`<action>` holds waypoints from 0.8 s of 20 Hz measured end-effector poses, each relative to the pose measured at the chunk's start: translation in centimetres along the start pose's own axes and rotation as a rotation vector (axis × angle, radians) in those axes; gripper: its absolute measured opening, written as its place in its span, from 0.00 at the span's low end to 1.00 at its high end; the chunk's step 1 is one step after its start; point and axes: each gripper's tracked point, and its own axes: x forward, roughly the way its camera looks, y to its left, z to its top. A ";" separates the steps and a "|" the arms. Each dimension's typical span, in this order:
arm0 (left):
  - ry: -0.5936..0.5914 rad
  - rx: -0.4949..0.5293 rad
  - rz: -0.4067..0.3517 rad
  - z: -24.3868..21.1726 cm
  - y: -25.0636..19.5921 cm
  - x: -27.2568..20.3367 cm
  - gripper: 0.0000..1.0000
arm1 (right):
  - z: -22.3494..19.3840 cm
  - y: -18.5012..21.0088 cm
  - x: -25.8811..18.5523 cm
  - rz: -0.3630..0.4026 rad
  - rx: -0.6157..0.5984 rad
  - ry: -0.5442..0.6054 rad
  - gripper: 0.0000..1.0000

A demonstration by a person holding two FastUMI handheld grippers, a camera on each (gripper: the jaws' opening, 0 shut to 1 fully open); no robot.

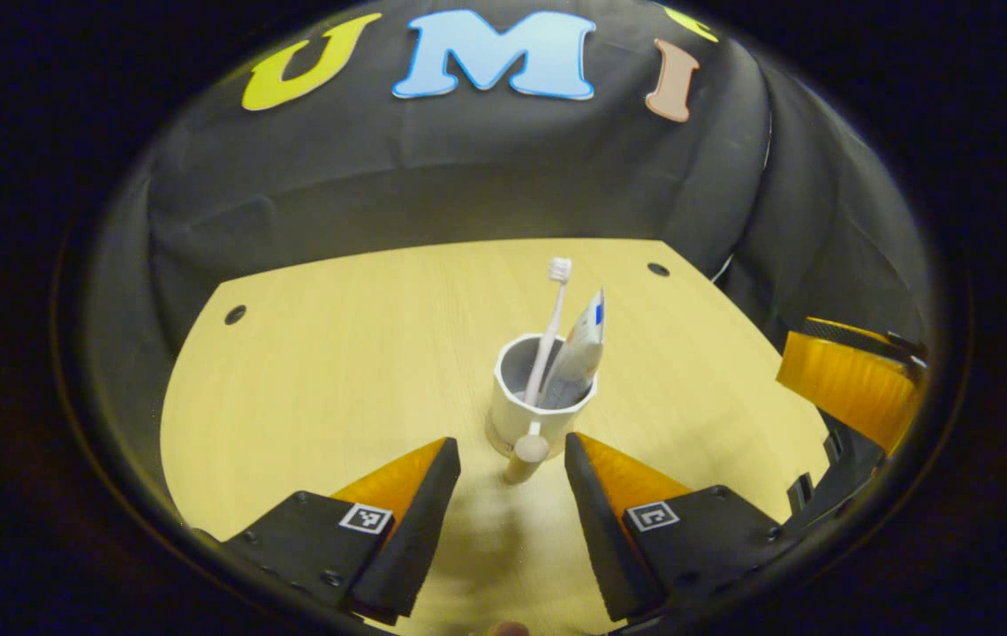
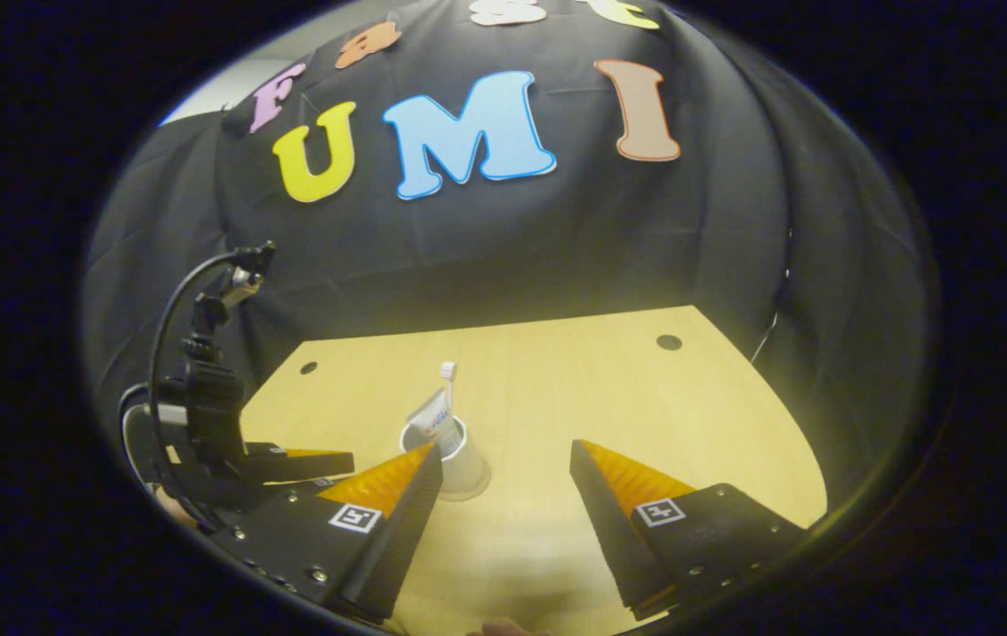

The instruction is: Put the toothbrush and toothpaste on the desktop into the cup, then pick up the cup and place it on the coaster on the desktop.

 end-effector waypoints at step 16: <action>-0.531 0.000 0.069 9.4 2.1 -8.8 1.00 | 3.8 5.1 -5.6 -0.066 -0.158 -0.225 0.88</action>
